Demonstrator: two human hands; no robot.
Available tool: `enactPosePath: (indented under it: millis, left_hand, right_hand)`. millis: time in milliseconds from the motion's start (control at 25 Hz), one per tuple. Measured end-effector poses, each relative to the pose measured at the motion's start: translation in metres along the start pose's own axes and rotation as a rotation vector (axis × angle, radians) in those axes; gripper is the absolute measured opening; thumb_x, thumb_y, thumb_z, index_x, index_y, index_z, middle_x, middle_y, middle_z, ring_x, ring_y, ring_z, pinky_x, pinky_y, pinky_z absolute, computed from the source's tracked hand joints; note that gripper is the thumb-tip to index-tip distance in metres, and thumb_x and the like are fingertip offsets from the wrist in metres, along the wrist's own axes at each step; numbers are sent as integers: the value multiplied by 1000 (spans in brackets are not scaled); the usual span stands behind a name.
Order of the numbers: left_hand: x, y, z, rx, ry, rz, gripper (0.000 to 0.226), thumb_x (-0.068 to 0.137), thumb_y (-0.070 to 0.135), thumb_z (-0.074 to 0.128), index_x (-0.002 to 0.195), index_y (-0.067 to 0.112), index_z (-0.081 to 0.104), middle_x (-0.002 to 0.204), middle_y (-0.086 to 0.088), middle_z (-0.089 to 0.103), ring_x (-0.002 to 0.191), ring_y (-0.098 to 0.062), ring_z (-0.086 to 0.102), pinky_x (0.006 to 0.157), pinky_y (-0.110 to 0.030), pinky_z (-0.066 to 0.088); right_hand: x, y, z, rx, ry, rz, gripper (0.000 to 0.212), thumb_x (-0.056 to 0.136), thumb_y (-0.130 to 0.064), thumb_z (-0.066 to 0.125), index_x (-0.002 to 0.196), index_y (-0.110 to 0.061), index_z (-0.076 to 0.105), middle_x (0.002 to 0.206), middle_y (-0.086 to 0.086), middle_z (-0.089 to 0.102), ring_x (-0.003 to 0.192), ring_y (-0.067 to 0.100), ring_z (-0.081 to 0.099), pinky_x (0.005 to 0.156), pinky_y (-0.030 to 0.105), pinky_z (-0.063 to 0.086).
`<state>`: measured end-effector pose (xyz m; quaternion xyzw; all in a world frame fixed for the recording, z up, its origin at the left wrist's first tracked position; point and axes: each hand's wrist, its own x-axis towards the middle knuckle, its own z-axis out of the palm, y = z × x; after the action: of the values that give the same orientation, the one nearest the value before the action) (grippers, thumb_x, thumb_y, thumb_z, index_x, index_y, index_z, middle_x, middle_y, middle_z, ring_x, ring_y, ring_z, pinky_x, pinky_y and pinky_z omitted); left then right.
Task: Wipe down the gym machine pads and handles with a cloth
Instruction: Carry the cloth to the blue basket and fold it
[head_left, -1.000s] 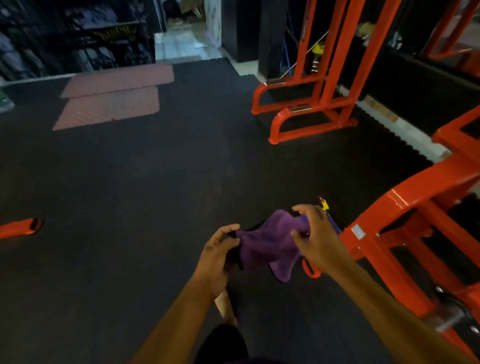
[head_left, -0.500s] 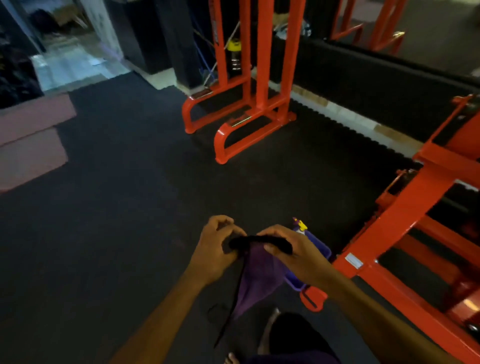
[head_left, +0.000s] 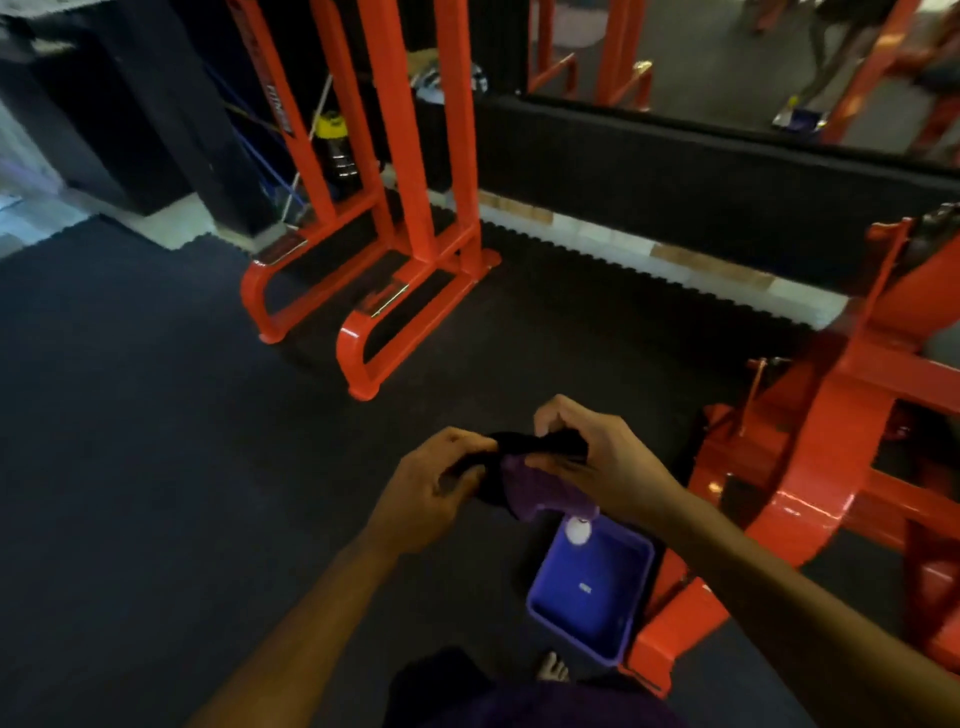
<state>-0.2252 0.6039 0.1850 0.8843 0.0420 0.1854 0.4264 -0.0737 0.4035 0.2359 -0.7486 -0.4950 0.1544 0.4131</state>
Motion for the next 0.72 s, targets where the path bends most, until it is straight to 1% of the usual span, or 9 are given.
enactPosePath:
  millis: [80,160,280,360,440,520,600,680,720]
  left_hand:
    - [40,-9,4,-63,-29,15,34,86,35,77,114,16,73,110,7,67,101,-8,66,86,-24,53]
    - [78,-18,5,-35,-13,115,32,83,41,78,99,14,73,98,10,64,87,-3,62,76,-23,50]
    - [136,-45,-19,-132,-72,208,24,82,32,85,88,16,68,92,11,63,84,-7,63,74,-22,49]
    - [167,-59,-41,-215,-175,235,28,79,33,88,84,17,65,92,9,66,85,-13,67,74,-31,54]
    - [192,-63,-55,-234,-270,277,32,76,39,86,80,19,62,92,9,68,86,-11,68,75,-37,55]
    - [211,-59,-60,-213,-349,319,34,75,33,89,79,21,58,91,10,68,85,-8,66,74,-35,54]
    - [225,-51,-67,-254,-401,325,37,74,22,92,78,25,55,90,9,67,85,-10,65,75,-34,52]
    - [237,-43,-73,-419,-488,250,39,74,16,92,84,30,57,94,9,67,90,-13,65,81,-33,53]
    - [240,-42,-74,-557,-554,180,42,74,12,90,94,32,60,99,10,67,95,-13,66,84,-31,54]
  right_hand:
    - [31,-9,-15,-104,31,-104,14,93,-25,71,101,-24,60,95,-14,61,87,6,62,74,22,49]
    - [57,-11,-27,-242,17,-182,11,95,-26,69,102,-18,66,99,-9,62,91,5,60,78,19,47]
    - [82,-7,-53,-440,56,3,19,88,-38,75,94,-21,68,92,-9,59,81,5,57,70,25,50]
    - [82,-9,-65,-539,75,177,22,84,-42,78,92,-24,68,92,-11,58,82,3,58,70,31,54]
    - [80,-18,-65,-565,109,279,20,84,-40,78,91,-24,68,92,-12,58,83,3,58,70,33,55]
    - [80,-27,-58,-539,223,293,19,81,-35,81,87,-22,68,89,-10,59,79,6,59,68,35,54]
    - [76,-33,-47,-524,393,297,21,77,-27,86,84,-20,67,86,-9,61,75,9,61,65,35,53]
    - [70,-43,-35,-446,599,338,24,77,-18,87,83,-22,63,85,-11,62,78,9,62,67,31,53]
    - [70,-53,-30,-398,687,339,26,78,-14,86,83,-23,61,85,-12,62,79,8,62,69,28,53]
